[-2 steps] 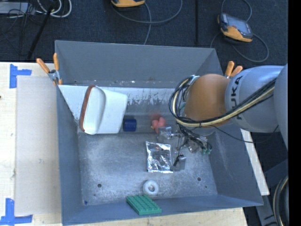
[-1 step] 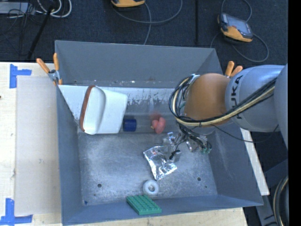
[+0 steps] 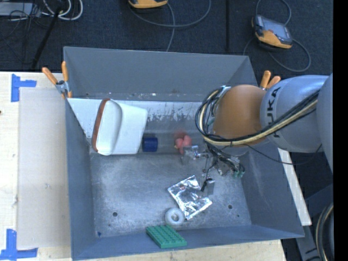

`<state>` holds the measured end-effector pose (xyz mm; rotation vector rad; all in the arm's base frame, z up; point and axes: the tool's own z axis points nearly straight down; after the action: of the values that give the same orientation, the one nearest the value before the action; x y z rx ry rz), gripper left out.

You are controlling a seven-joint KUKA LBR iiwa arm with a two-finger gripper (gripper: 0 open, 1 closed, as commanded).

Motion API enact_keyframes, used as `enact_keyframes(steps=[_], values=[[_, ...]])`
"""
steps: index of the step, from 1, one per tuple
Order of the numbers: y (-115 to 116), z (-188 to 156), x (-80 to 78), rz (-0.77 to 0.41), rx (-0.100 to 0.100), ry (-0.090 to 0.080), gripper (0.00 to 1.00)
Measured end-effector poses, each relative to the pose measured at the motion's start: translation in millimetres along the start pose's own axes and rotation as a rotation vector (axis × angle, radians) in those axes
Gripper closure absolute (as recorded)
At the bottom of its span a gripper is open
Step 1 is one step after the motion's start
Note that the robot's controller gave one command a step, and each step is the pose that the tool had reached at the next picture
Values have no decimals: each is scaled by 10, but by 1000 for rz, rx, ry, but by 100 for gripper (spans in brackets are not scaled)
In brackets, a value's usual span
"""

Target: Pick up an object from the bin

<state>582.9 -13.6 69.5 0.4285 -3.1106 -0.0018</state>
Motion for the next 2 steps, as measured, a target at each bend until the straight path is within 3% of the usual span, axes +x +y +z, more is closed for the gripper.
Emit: enact_keyframes(steps=[1, 2], values=[[263, 7, 243, -564, -1, 2, 0], [252, 1, 239, -558, -1, 0, 100]])
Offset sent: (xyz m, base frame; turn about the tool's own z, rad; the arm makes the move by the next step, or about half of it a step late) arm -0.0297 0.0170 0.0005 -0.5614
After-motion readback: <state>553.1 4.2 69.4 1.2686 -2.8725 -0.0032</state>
